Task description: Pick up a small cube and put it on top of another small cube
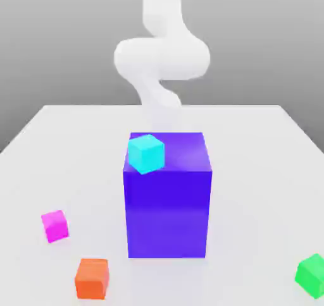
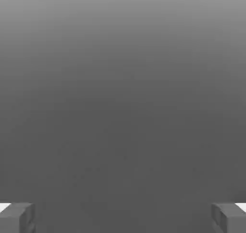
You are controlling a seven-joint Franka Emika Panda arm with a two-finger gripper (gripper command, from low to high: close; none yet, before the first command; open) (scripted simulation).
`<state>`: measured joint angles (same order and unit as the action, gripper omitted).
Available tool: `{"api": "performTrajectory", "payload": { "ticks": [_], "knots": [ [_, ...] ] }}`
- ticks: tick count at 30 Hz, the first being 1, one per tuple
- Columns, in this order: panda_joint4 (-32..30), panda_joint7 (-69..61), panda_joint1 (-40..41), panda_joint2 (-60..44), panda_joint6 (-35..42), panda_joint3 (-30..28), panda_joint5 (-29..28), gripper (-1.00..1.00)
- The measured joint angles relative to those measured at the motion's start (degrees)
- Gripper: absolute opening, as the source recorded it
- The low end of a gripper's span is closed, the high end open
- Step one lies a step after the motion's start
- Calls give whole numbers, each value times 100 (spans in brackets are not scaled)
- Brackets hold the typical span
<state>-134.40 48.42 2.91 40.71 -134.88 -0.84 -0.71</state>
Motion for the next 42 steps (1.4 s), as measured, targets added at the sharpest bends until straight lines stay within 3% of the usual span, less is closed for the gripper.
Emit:
{"api": "performTrajectory", "payload": {
  "ticks": [16,21,27,28,35,42],
  "knots": [
    [-1701,1449,1638,-3360,-2032,-992,-133,0],
    [-2209,1503,2158,-4419,-2662,-1238,362,0],
    [-2079,965,2711,-5674,-3610,-564,1183,0],
    [-2042,908,2825,-5858,-3759,-434,1253,-100],
    [-2036,917,2864,-5893,-3791,-396,1245,-100],
    [-2193,1471,2568,-4656,-2826,-847,533,-100]
  ]
}}
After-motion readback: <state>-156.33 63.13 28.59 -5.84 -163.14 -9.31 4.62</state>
